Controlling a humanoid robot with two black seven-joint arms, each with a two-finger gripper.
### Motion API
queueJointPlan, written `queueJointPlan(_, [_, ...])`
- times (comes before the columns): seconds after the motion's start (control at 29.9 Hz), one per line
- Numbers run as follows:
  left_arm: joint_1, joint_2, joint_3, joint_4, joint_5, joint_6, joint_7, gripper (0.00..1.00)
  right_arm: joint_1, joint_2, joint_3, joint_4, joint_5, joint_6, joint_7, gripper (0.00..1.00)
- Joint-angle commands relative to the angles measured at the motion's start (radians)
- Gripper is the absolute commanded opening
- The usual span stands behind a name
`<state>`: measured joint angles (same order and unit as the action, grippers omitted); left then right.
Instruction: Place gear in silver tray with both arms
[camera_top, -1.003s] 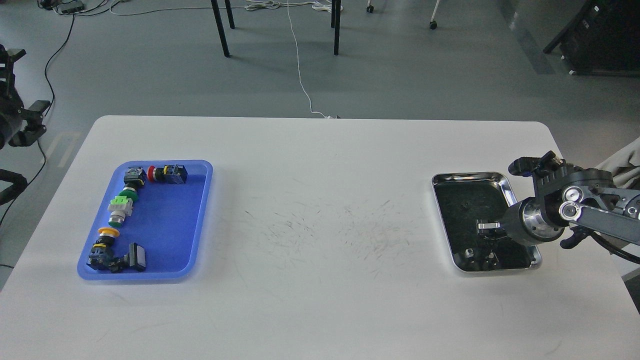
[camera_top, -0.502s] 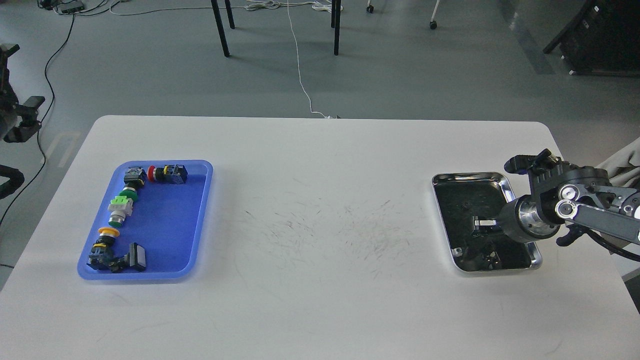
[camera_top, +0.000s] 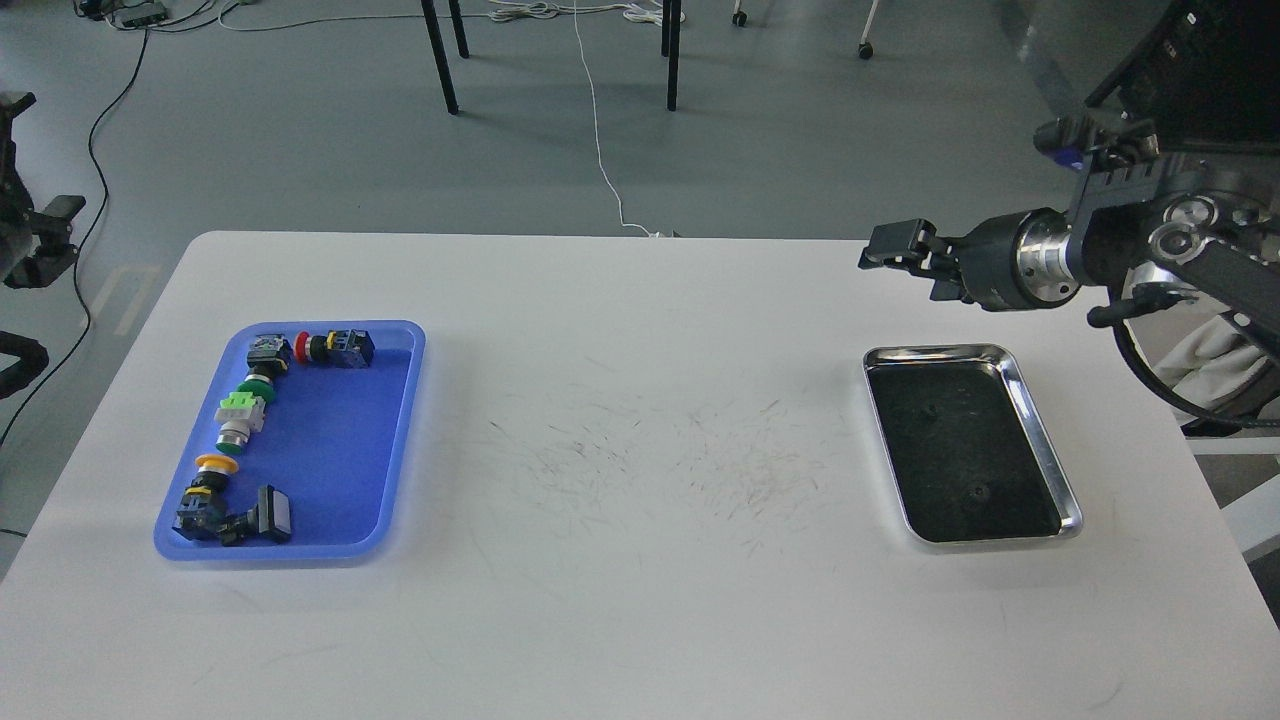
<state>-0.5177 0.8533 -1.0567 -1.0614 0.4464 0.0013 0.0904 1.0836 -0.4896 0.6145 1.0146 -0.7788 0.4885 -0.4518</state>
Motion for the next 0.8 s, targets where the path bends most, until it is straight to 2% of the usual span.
queueJointPlan(0.0, [-0.002, -0.016, -0.009, 0.0, -0.005, 0.003, -0.001, 0.98, 0.001, 0.153, 0.227, -0.207, 0.126, 0.0, 0.004, 0.93])
queueJointPlan(0.13, [-0.004, -0.052, -0.011, 0.0, -0.005, 0.005, 0.0, 0.98, -0.042, 0.226, 0.424, -0.317, 0.39, 0.0, 0.019, 0.93])
queueJointPlan(0.23, [-0.021, -0.077, -0.009, 0.007, -0.005, 0.013, 0.0, 0.98, -0.114, 0.224, 0.482, -0.315, 0.586, 0.0, 0.038, 0.94])
queueJointPlan(0.33, [-0.045, -0.144, -0.009, 0.052, -0.003, 0.013, -0.003, 0.98, -0.2, 0.21, 0.534, -0.314, 0.745, 0.0, 0.064, 0.96])
queueJointPlan(0.4, [-0.057, -0.196, -0.009, 0.073, -0.003, 0.011, -0.004, 0.98, -0.275, 0.201, 0.586, -0.306, 0.831, 0.0, 0.064, 0.97])
queueJointPlan(0.53, [-0.073, -0.284, -0.015, 0.055, -0.005, 0.006, -0.044, 0.98, -0.402, 0.2, 0.674, -0.284, 0.874, 0.0, 0.064, 0.99])
queueJointPlan(0.77, [-0.074, -0.395, -0.023, 0.064, 0.002, 0.009, -0.046, 0.98, -0.507, 0.181, 0.737, -0.287, 0.886, 0.0, 0.068, 0.99])
